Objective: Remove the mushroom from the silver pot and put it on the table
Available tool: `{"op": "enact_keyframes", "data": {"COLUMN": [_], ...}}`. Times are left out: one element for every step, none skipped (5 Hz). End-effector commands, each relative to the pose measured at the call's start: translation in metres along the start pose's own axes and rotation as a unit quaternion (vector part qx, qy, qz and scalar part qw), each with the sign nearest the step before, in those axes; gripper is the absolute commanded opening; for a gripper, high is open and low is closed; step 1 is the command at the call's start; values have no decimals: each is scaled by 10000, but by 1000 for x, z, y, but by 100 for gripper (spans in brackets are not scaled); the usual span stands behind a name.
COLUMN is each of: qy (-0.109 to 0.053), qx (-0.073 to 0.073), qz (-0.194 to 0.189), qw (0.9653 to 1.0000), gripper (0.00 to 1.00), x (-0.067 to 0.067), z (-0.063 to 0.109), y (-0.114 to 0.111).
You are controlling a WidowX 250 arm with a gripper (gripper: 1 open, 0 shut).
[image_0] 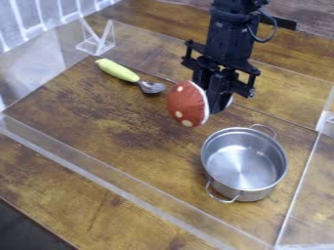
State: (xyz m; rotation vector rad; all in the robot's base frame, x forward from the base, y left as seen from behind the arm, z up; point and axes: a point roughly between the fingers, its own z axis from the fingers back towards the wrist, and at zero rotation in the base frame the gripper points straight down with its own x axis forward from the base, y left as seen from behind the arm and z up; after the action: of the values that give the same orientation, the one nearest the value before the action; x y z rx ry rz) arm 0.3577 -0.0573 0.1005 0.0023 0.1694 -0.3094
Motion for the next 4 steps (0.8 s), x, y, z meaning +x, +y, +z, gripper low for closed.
{"op": "enact_keyframes", "data": {"qy": [-129, -55, 32, 115], "qx": [-18, -40, -72, -90], "qz": [97, 93, 95, 105], "qw": [9999, 9999, 9999, 9998], "gripper": [0, 0, 0, 0], "x": [-4, -6, -7, -8], "z": [8, 4, -1, -7], "y": [11, 14, 17, 22]}}
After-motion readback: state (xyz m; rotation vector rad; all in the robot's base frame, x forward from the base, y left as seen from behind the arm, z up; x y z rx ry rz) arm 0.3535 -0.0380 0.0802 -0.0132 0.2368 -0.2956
